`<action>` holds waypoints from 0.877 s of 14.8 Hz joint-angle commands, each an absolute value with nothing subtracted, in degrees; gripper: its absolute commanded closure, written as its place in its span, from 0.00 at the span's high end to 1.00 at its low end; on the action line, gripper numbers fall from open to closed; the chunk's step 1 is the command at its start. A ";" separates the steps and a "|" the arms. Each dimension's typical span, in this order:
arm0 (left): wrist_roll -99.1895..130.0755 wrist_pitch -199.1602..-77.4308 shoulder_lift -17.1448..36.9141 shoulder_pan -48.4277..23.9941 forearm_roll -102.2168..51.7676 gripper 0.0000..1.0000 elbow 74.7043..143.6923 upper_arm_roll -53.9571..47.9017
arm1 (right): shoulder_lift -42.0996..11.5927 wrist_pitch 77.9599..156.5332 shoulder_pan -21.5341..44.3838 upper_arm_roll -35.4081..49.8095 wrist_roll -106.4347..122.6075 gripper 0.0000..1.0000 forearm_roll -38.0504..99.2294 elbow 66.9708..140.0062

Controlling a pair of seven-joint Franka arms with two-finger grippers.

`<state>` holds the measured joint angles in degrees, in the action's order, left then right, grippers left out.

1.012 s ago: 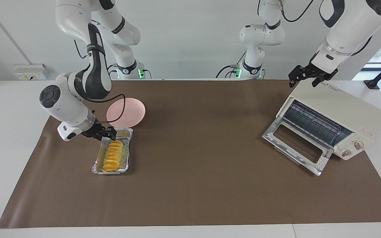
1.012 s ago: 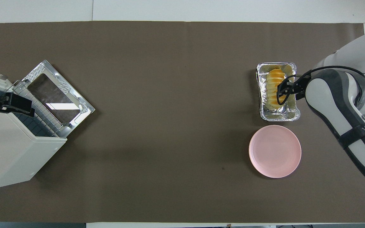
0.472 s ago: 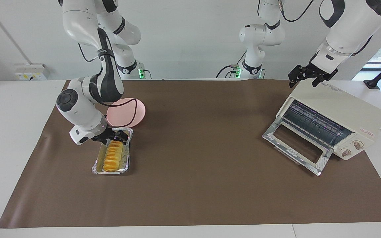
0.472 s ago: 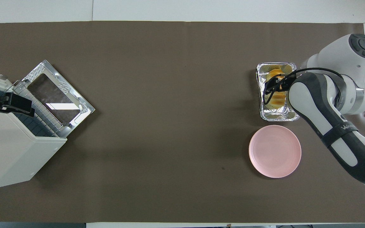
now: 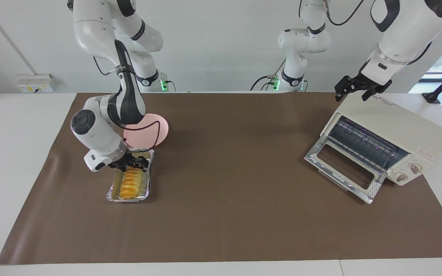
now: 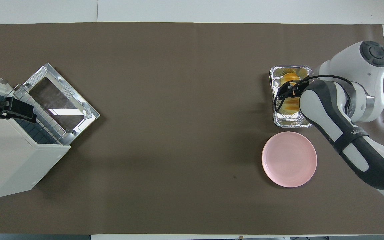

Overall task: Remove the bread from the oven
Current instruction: 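Grasp the yellow bread rolls in the tray with the right gripper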

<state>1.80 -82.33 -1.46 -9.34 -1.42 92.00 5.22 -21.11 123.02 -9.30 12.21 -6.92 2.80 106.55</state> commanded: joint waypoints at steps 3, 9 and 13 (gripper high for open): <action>1.58 -81.83 -2.46 -8.70 -2.29 1.00 92.64 5.10 | -20.39 123.75 -9.67 12.66 -5.72 0.00 1.93 108.19; 1.58 -81.83 -2.46 -8.70 -2.20 1.00 92.64 5.10 | -18.90 114.20 -9.67 12.66 -2.90 0.00 0.35 103.20; 1.50 -81.83 -2.46 -8.70 -2.29 1.00 92.64 5.10 | -14.96 103.38 -9.58 12.66 -3.08 0.00 0.18 98.79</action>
<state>1.80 -82.33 -1.46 -9.34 -1.42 92.00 5.22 -17.56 107.86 -9.29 12.27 -4.04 0.80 100.23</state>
